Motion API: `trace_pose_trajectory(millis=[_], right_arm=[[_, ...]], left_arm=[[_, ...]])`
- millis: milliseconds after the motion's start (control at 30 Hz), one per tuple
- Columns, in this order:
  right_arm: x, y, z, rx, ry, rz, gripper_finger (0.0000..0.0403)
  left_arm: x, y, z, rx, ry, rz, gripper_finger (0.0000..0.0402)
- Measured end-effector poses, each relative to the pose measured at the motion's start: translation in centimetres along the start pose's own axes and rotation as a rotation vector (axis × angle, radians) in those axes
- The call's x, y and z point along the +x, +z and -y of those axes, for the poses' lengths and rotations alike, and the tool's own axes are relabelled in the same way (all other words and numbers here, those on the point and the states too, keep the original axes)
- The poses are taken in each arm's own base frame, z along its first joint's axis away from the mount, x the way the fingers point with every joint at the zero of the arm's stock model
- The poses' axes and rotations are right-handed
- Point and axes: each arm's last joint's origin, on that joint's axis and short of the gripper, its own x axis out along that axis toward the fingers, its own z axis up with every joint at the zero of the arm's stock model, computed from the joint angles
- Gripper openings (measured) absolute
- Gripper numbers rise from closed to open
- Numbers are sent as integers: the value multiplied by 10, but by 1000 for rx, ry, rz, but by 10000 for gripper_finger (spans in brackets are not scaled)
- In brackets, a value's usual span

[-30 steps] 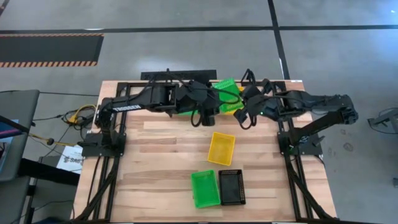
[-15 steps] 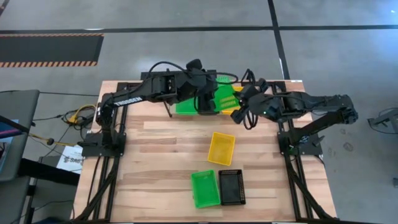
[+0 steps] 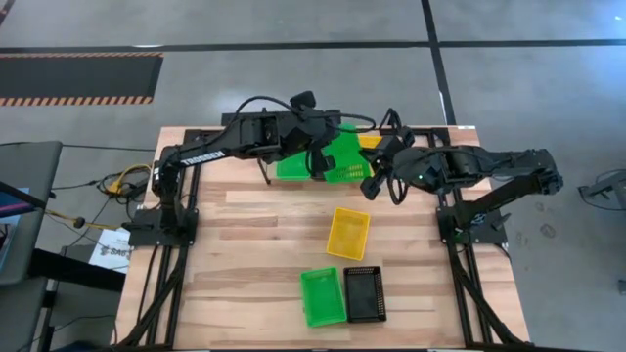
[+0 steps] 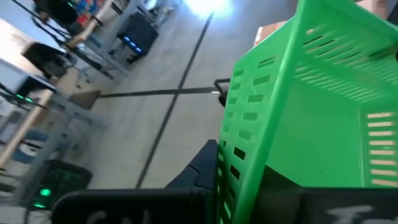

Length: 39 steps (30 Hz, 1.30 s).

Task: Stack baskets on shelf by color
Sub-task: Stack the right green bin on top of the green bin

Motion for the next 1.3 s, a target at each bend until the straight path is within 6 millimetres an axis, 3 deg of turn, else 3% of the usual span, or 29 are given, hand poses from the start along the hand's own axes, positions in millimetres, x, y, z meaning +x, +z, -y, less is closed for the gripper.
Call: trace_pose_trajectory(millis=[200,400,567,667,867,1067,1200,1300], right_arm=[[-1,6,-1,-38,14,52,42],[-11,34,2,-37,33,217,131],[-15,39,5,-66,42,225,219],[-24,44,11,-59,45,247,251],[-59,54,32,-32,113,290,252],[-103,61,47,16,288,393,229],[-122,58,54,28,366,426,221],[-133,57,58,36,413,444,219]], left_arm=[[-11,4,0,15,4,3,0],[-12,-4,1,7,-50,-67,1],[-12,-4,0,-1,-43,-67,1],[-11,-14,0,69,-88,-147,1],[2,-47,-24,25,-286,-359,0],[19,-68,-61,13,-438,-368,0],[28,-87,-93,-65,-515,-365,0],[37,-101,-112,-82,-481,-394,0]])
